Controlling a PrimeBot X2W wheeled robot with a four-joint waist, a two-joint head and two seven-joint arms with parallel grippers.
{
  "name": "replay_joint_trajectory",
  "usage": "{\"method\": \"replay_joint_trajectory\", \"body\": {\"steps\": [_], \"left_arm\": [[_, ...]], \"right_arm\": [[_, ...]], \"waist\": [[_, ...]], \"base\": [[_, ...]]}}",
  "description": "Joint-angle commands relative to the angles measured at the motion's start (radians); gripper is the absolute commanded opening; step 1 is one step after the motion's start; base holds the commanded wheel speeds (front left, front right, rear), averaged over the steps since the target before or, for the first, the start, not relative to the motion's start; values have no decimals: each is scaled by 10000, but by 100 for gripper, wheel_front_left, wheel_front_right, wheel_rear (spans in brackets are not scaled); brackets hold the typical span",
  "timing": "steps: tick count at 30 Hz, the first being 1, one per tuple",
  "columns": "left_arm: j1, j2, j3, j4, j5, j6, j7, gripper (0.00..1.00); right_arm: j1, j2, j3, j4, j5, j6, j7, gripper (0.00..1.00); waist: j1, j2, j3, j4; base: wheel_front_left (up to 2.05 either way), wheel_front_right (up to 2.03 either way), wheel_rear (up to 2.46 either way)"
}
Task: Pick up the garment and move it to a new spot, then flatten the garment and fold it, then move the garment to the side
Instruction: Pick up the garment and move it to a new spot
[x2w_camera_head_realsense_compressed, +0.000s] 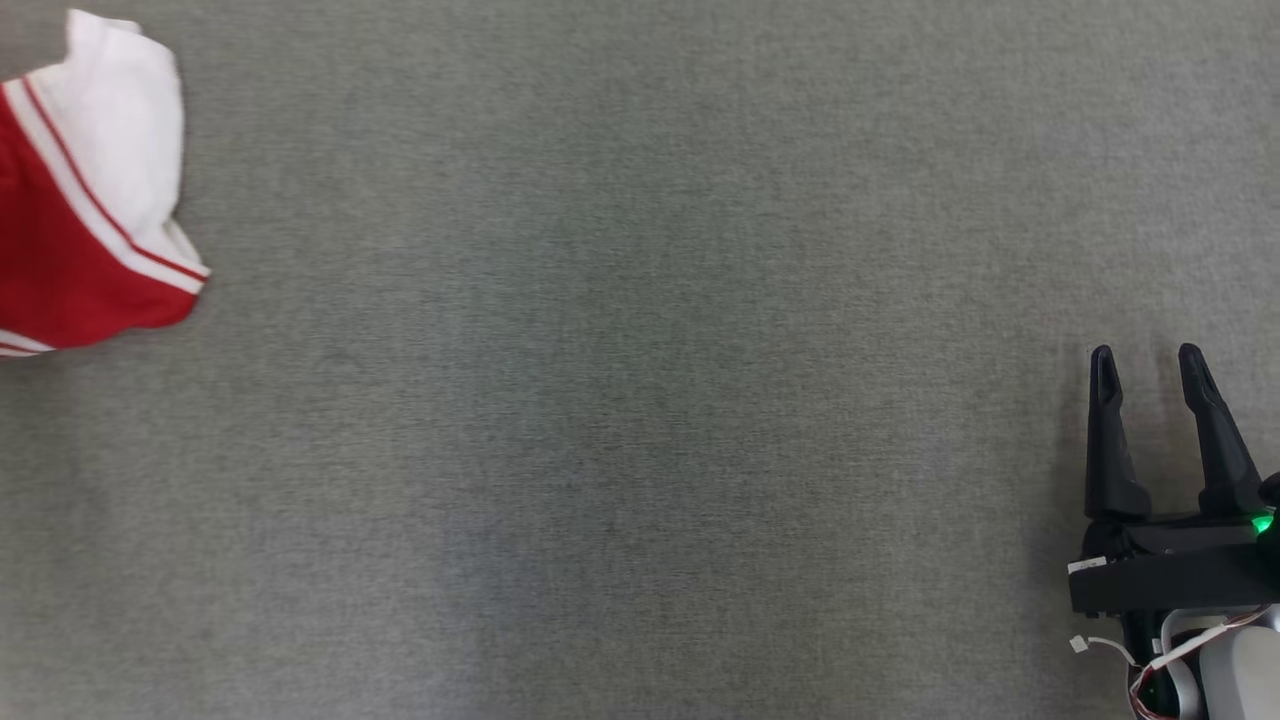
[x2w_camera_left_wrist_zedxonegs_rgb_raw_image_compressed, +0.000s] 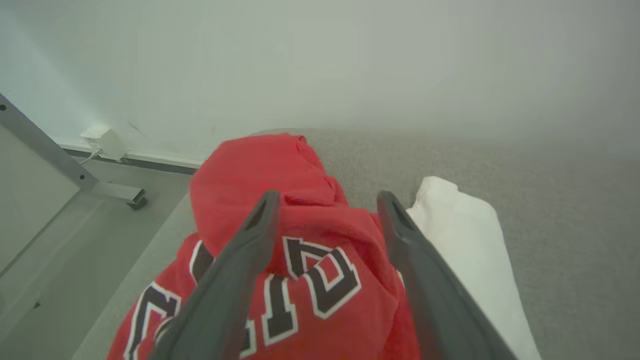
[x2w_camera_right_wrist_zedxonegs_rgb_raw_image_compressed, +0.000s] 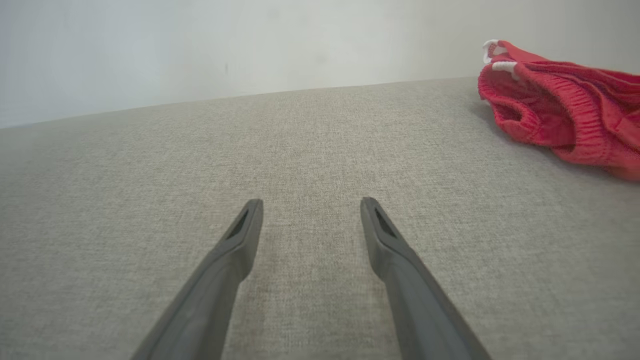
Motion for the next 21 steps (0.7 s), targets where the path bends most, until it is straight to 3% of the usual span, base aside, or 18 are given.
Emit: {"method": "replay_joint_trajectory", "body": {"steps": [1,4,10,12,13,21], "left_arm": [[-92,30,-20,124,-72,-48,82,100],[-138,216,-236,1125,-166,-126,885,100],[82,95,-409,2242,-393,-221,1357,100],[154,39,-506,2529,-421,-223,1476,44],[168,19,-559,2629,-415,-237,1475,0],[-402,99,-997,2480,-317,-291,377,0]], "right_arm": [[-100,34,-24,7,3,-21,-55,100],[-154,45,-25,37,-29,-21,-97,100],[-232,99,97,95,-81,-21,-126,100],[-253,75,124,125,-58,-21,-132,100],[-253,68,138,142,-41,-21,-138,100],[-44,147,149,404,45,-22,-164,100]], "waist": [[-1,-2,351,-355],[-1,-2,388,-395],[-1,-2,326,-480],[-1,-2,293,-501],[-1,-2,273,-509],[-1,-2,-387,-421]], "base": [[0,0,0],[0,0,0],[0,0,0],[0,0,0],[0,0,0],[0,0,0]]}}
